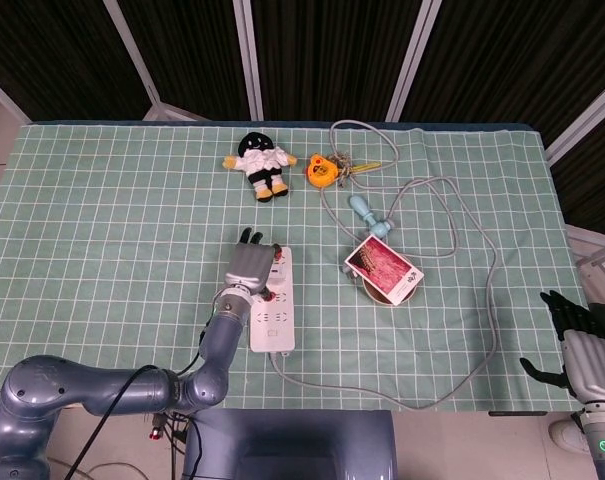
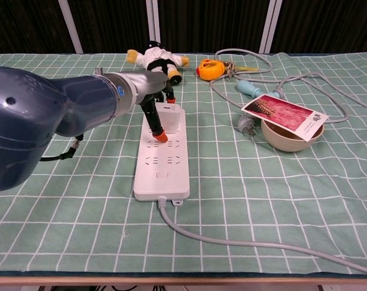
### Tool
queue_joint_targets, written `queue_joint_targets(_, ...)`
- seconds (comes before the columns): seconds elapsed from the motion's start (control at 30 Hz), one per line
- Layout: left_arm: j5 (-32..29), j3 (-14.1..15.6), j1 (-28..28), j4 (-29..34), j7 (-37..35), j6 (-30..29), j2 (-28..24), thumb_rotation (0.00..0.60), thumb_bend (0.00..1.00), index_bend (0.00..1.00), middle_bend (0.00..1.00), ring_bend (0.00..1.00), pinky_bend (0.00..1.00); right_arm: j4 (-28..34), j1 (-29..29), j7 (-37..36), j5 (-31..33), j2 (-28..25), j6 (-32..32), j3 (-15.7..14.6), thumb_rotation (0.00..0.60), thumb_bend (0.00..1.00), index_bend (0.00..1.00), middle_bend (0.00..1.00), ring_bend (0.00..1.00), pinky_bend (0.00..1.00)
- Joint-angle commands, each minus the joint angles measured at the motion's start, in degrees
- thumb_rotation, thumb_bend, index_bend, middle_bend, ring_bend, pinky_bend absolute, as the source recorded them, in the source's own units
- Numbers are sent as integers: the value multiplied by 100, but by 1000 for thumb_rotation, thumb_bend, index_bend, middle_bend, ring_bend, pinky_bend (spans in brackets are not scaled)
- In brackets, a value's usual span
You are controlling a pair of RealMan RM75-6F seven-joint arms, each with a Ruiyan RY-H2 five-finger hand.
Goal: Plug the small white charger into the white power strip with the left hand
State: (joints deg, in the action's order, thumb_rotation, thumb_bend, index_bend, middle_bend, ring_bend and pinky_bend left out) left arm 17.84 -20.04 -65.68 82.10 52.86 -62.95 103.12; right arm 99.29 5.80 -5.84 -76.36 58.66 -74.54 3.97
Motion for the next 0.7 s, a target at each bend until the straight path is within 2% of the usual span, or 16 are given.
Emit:
queue_joint_targets(0.03,-188,-34,-18,184,122,6,-182,600,1,150,121,29,0,0,-2,-1,-3,4,-7,1,600,304,0,0,0,0)
queue_joint_targets(0.2,-291,-109,-10,381,110,-43,-382,600,0,134,106,20,0,-4,-7,5,-13,12,-31,6,600,303,0,0,0,0)
queue_joint_targets(0.3,-122,-285,49,562,-193,-82,-509,600,4,134,110,20,0,-5,-10,11,-14,15,-37,5,600,304,0,0,0,0)
queue_joint_targets(0.37,56,-433,104,693,-474,-117,-572,600,47,155,144,37,23,-5,-12,11,-15,16,-40,5,600,304,0,0,0,0)
queue_joint_targets(0.4,195,-525,151,772,-692,-131,-596,600,95,195,190,77,72,-5,-12,10,-16,16,-41,6,600,304,0,0,0,0)
queue_joint_targets(0.5,748,-892,362,993,-1642,-157,-584,600,243,357,378,270,328,-5,-12,11,-20,16,-41,4,600,304,0,0,0,0)
queue_joint_targets(0.57,1098,-1133,554,1137,-2436,-150,-508,600,323,499,552,461,574,-5,-14,11,-25,16,-47,5,600,304,0,0,0,0)
queue_joint_targets(0.63,1138,-1339,711,1306,-3067,-54,-450,600,347,594,667,584,699,-5,-14,12,-24,16,-46,3,600,303,0,0,0,0)
queue_joint_targets(0.7,1018,-1483,815,1476,-3482,121,-457,600,352,667,758,672,773,-7,-14,16,-19,16,-44,4,600,303,0,0,0,0)
